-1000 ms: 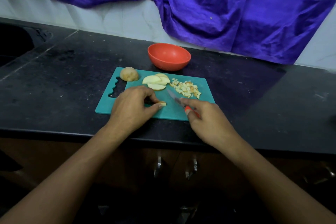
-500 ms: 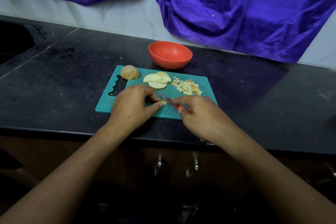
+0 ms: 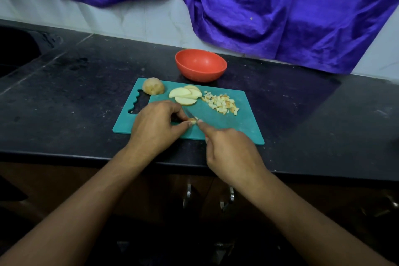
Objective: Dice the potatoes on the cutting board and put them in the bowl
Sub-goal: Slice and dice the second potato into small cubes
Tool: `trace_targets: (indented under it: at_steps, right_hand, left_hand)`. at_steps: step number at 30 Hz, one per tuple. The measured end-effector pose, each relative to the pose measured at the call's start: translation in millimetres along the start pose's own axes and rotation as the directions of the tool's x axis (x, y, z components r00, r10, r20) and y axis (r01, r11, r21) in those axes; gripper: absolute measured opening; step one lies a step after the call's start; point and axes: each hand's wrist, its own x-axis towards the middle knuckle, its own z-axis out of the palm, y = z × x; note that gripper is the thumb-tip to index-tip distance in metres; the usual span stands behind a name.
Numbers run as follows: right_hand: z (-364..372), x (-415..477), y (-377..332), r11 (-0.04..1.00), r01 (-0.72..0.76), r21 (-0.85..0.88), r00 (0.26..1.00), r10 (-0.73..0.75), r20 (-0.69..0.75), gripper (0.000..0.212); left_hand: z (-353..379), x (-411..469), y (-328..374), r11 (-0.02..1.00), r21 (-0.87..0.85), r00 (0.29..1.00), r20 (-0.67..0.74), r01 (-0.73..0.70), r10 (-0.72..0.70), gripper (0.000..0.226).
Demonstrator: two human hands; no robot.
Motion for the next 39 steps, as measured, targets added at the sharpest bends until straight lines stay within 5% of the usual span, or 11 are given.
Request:
trace_targets:
  at_steps: [14,29,34,39]
  right_hand:
    - [-15.9,5.9,33.0,0.943,-0.173,0.283,0.985,0.17,0.035,0.043]
    - [-37.5,38.2,4.2,0.974,-0.108,0.2,0.976,0.066,0.206,0.039]
    - [-29.6,44.5,-10.1,0.987,-0.1,0.122,0.982,0.078,0.171,0.042]
    - [-4.9,20.6,-11.7,1.0,-0.002,0.027,1.0,0.003,-0.01,0.052]
  left_hand:
    - [-0.8,-1.3,-4.7,1.0,-0.011,1.0,0.028,-0.005,0.005,0.011]
    - [0.2,-1.1,-4.3,1.0,-0.022,1.0,0.006,0.009,-0.009,0.012]
    - [-1.5,-1.8,-3.3,0.999,-0.033,1.0,0.018,0.014,-0.013,0.01]
    - [-0.7,-1.8,-4.7,0.999,-0.029,1.0,0.008,0.014,-0.014,0.009]
